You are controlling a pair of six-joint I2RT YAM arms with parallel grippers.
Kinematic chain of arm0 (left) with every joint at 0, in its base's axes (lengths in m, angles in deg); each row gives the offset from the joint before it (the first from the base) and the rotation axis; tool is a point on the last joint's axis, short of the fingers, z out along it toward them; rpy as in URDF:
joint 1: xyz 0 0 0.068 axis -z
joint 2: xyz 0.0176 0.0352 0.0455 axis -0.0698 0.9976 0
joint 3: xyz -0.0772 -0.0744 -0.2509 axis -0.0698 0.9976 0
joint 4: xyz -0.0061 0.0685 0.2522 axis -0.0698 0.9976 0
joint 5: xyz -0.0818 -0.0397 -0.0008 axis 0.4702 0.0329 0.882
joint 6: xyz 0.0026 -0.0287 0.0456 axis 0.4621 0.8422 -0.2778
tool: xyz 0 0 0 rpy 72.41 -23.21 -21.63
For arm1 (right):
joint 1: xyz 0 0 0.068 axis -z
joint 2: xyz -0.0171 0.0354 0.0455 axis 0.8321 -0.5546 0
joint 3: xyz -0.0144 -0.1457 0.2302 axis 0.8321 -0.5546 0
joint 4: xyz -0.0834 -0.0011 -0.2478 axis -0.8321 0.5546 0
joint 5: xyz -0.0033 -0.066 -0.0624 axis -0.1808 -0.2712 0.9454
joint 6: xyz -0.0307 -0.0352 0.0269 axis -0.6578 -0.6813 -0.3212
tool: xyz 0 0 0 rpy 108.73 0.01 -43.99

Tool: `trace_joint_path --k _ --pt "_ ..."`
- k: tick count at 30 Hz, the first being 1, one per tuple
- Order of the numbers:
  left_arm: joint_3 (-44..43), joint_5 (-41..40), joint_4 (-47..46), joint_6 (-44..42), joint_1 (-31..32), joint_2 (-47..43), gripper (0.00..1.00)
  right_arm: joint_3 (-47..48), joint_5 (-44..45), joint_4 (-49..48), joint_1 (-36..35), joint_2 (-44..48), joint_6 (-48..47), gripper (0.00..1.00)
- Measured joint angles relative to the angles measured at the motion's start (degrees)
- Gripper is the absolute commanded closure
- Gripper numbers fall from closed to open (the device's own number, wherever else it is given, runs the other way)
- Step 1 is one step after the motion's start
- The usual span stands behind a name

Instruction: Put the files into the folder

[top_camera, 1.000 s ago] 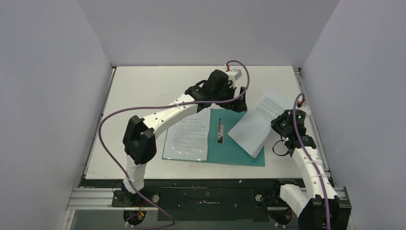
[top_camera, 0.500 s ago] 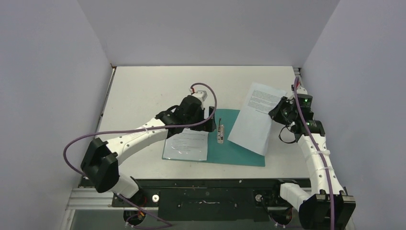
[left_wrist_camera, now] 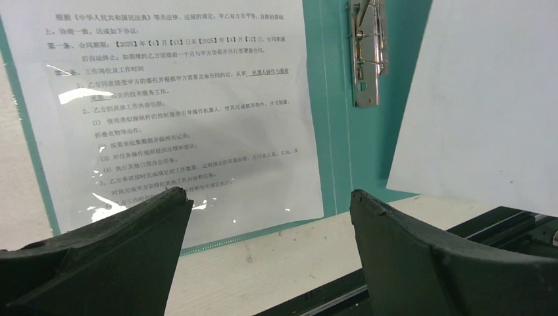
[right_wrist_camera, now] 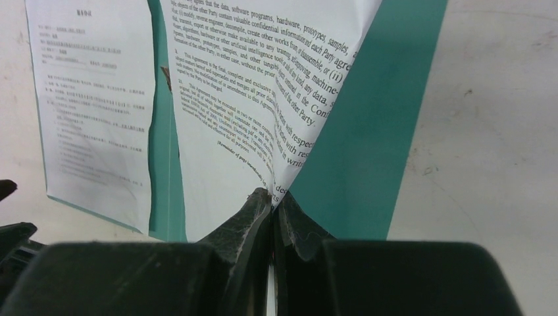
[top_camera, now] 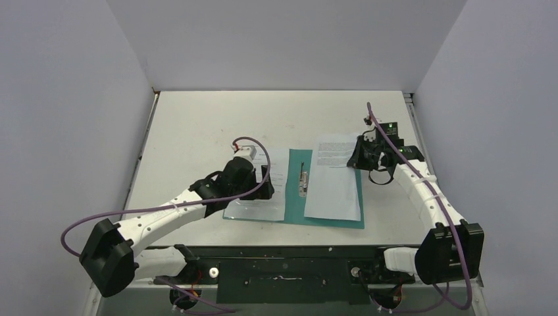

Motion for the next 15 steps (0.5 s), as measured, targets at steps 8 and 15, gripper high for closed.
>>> trace_joint_path --k 8,15 --pt "4.35 -1.51 0.22 0.02 -0.24 -9.09 0.07 -1.01 0.04 -1.7 -1.97 -4.17 0.0 0.95" --pt "5.2 -1.55 0.24 -0.02 -0.46 -11.43 0.06 -2.21 1.27 -3.45 -1.97 -6.54 0.11 0.95"
